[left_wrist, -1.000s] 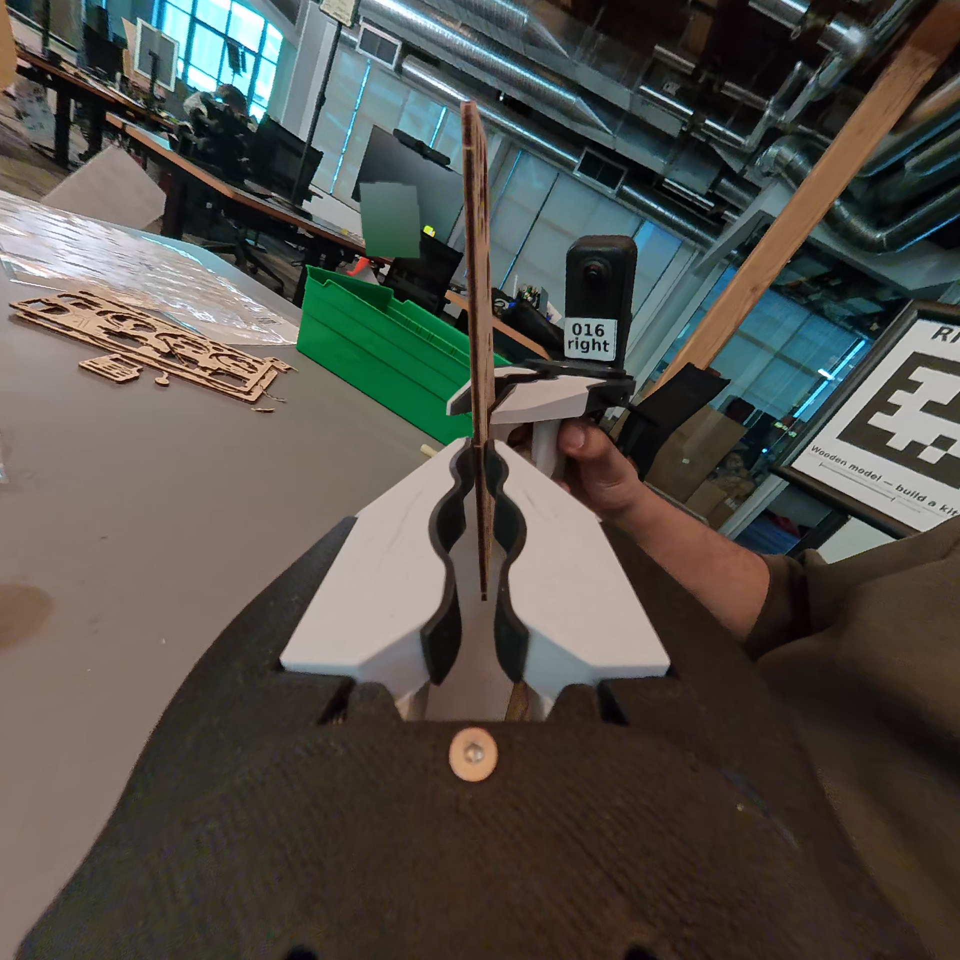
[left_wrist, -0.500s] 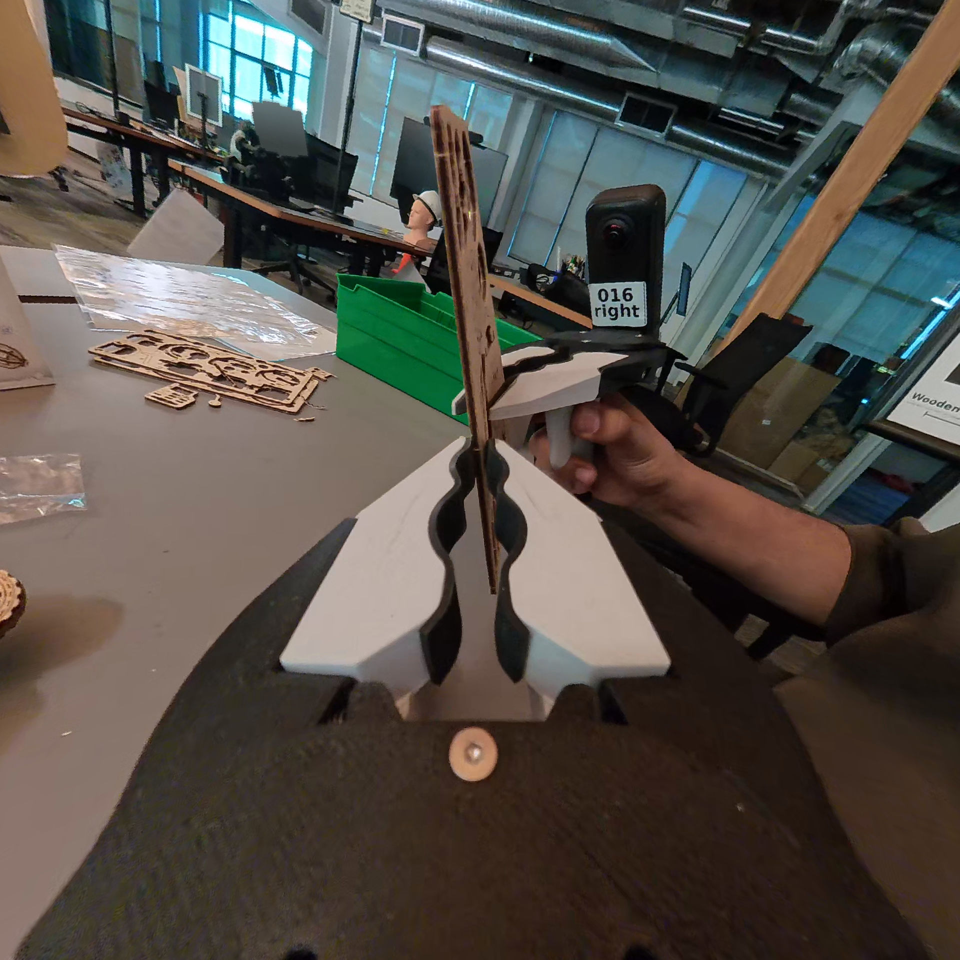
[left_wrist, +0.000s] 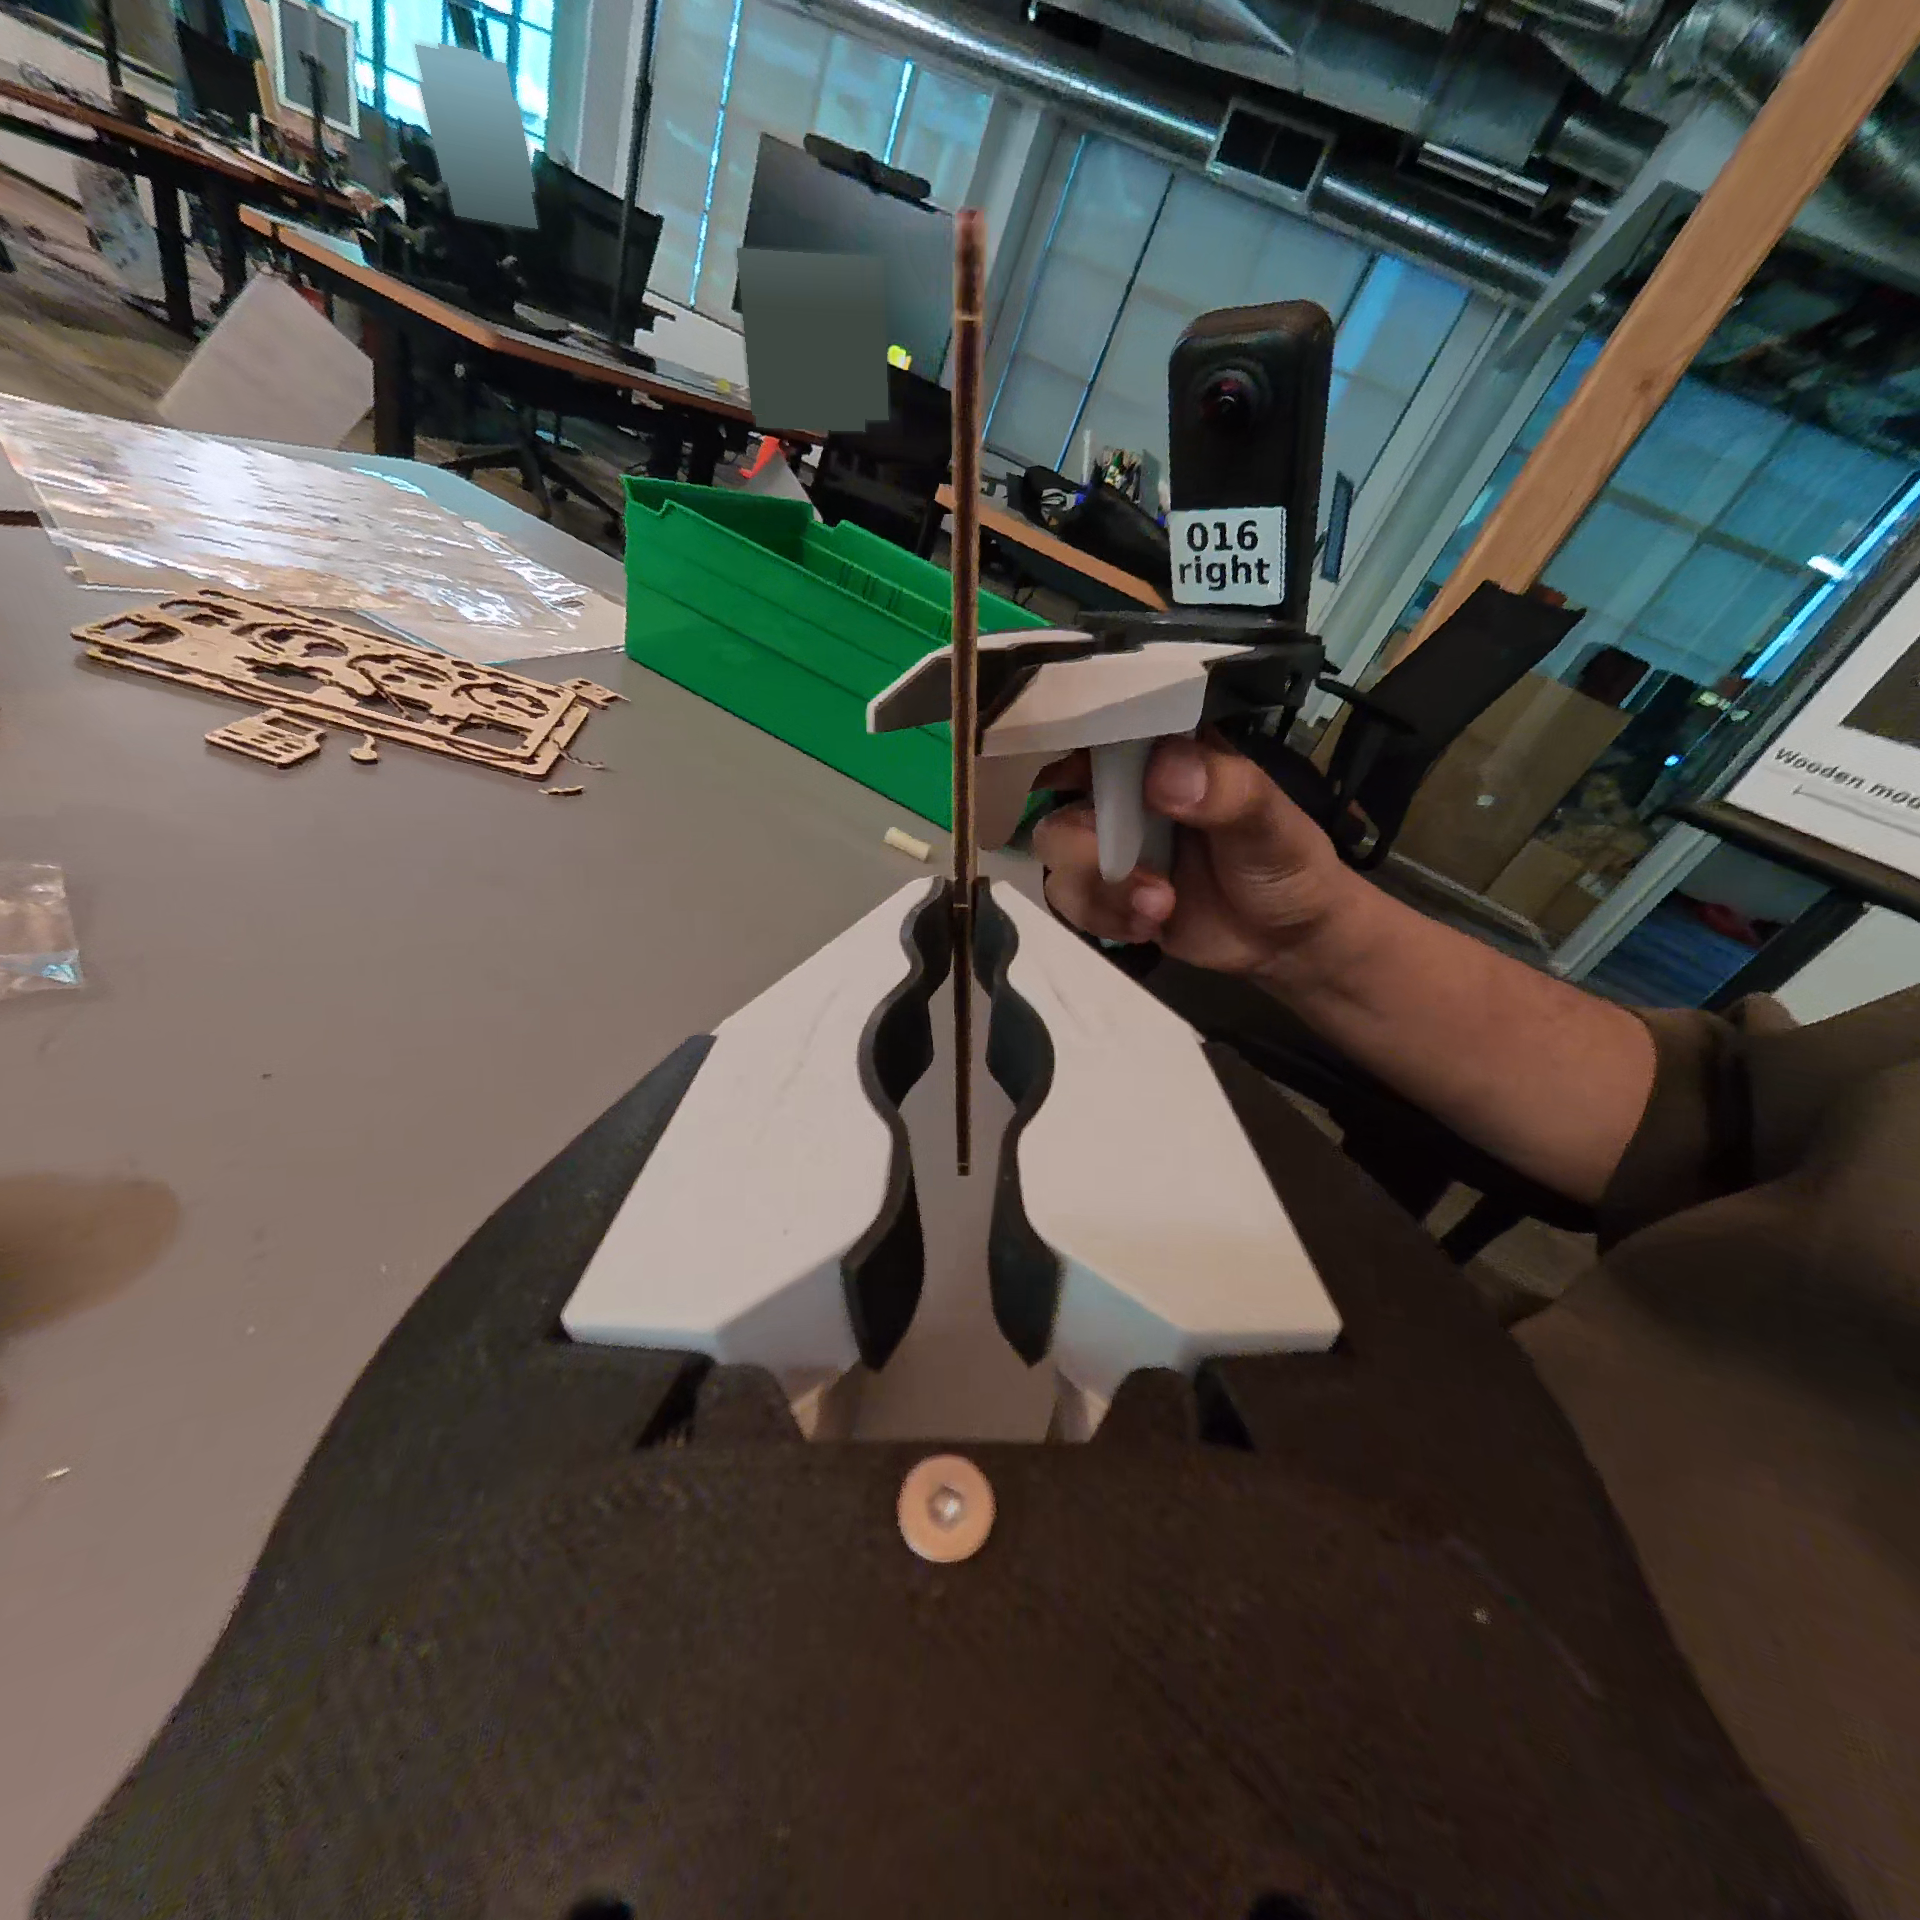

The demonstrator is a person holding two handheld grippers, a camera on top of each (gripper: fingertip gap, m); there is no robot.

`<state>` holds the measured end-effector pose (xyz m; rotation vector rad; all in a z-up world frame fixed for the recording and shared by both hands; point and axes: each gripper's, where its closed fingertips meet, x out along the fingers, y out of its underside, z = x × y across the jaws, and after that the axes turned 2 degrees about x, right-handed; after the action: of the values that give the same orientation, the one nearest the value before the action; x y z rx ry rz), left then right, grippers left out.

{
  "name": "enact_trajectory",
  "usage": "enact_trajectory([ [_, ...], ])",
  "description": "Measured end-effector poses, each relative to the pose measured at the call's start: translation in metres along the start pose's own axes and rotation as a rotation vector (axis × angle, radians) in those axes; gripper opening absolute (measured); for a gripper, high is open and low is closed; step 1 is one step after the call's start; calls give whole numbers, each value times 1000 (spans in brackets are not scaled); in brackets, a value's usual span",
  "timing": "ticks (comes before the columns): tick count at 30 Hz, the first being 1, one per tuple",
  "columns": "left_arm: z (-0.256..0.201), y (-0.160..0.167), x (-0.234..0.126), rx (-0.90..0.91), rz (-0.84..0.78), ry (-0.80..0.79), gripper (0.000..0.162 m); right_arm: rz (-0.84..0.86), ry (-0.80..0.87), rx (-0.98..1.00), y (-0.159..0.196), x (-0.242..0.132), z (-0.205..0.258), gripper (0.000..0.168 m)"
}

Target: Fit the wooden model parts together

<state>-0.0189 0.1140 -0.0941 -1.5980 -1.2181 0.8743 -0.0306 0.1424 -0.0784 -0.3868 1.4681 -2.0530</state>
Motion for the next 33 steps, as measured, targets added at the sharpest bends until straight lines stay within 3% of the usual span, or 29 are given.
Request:
enact_trajectory([
  [10, -2, -4, -1, -18, -16, 3, 0, 32, 0, -56, 3, 0, 1, 23],
  [22, -3, -5, 0, 130, 7, -91, 0, 47, 75, -127, 1, -2, 1, 23],
  [26, -1, -6, 0, 81, -14, -76, 0, 53, 115, -149, -1, -1, 1, 24],
  [33, -2, -16, -3, -126, -124, 19, 0, -22, 41, -85, -6, 0, 5, 32],
])
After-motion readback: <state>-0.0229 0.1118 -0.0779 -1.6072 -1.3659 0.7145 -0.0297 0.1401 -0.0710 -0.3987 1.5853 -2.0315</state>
